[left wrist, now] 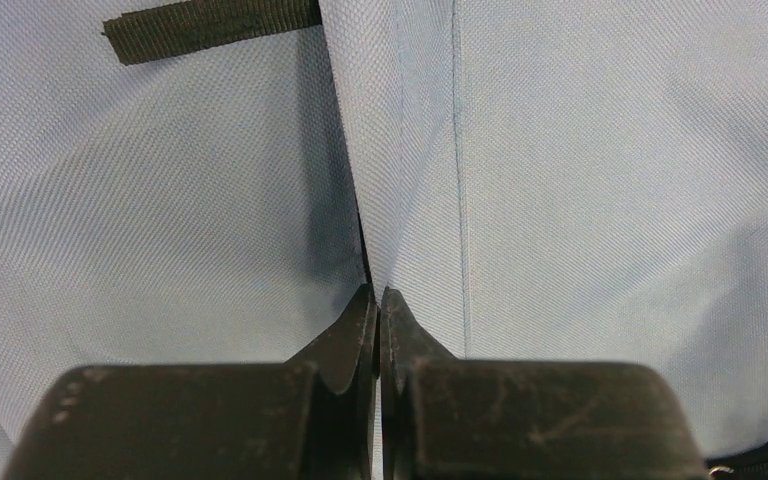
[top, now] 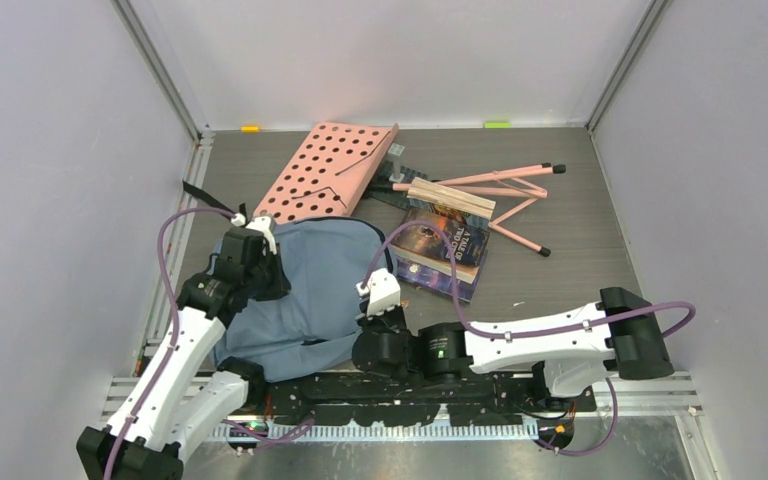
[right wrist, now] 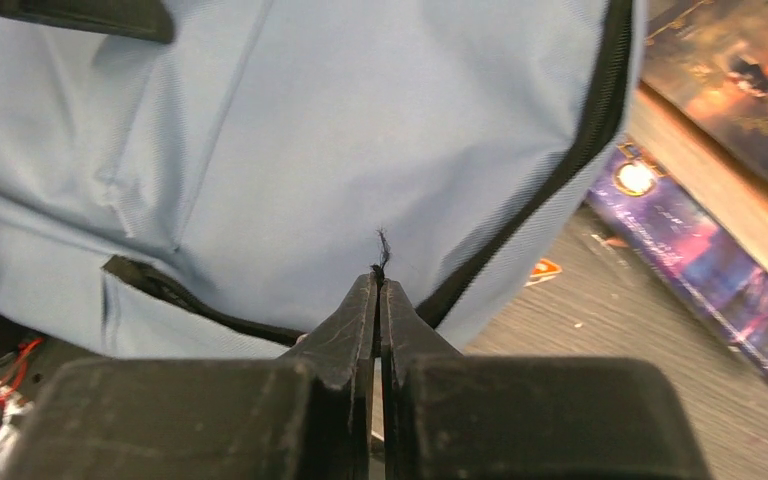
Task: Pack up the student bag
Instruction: Unzip the student bag at the center of the board.
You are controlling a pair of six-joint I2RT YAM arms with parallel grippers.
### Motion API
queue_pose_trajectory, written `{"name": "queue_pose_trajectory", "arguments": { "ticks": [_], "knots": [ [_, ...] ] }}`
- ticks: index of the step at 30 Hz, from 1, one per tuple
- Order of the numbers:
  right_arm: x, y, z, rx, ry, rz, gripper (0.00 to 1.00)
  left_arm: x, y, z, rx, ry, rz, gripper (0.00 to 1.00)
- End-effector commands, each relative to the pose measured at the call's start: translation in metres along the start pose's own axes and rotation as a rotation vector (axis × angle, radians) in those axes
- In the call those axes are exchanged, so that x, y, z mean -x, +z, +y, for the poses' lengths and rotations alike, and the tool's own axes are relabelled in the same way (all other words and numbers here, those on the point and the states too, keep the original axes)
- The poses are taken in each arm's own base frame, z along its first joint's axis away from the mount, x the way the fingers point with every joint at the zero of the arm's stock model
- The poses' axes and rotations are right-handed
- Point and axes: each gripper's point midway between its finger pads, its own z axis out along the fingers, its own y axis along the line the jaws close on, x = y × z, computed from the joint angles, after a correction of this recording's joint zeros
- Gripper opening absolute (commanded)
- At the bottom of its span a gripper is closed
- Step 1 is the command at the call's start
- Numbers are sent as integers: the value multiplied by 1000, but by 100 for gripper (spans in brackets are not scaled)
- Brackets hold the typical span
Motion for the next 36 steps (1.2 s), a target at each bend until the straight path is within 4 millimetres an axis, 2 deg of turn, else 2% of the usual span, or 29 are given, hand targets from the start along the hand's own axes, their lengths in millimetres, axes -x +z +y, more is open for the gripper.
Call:
{"name": "queue_pose_trajectory", "arguments": {
  "ticks": [1, 12, 16, 17, 20, 21, 22, 25, 28, 32, 36],
  "knots": [
    [32, -5, -40, -146, -29, -82, 0, 22, -9, 2, 18, 25, -90, 0],
    [48, 10, -86, -206, 24, -57, 0, 22, -11, 4, 24, 19, -103, 0],
    [53, 9, -81, -128, 32, -54, 0, 23, -12, -4, -15, 29, -101, 0],
    [53, 9, -75, -93, 40, -50, 0, 24, -13, -7, -36, 37, -104, 5],
    [48, 8, -64, -23, 36, -23, 0, 29, -18, -18, -97, 66, -121, 54],
    [47, 9, -61, -10, 40, -21, 0, 32, -21, -23, -122, 89, -129, 64],
    [44, 9, -59, 3, 40, -11, 0, 36, -25, -30, -155, 123, -138, 70],
    [40, 12, -57, 3, 50, -5, 0, 49, -42, -55, -259, 234, -168, 75],
    [40, 14, -61, -21, 65, -16, 0, 48, -57, -88, -402, 343, -171, 77],
    [44, 12, -63, -28, 91, -33, 0, 29, -65, -128, -595, 427, -169, 76],
    [47, 11, -68, -47, 122, -48, 0, 1, -63, -161, -751, 420, -148, 74]
  ]
}}
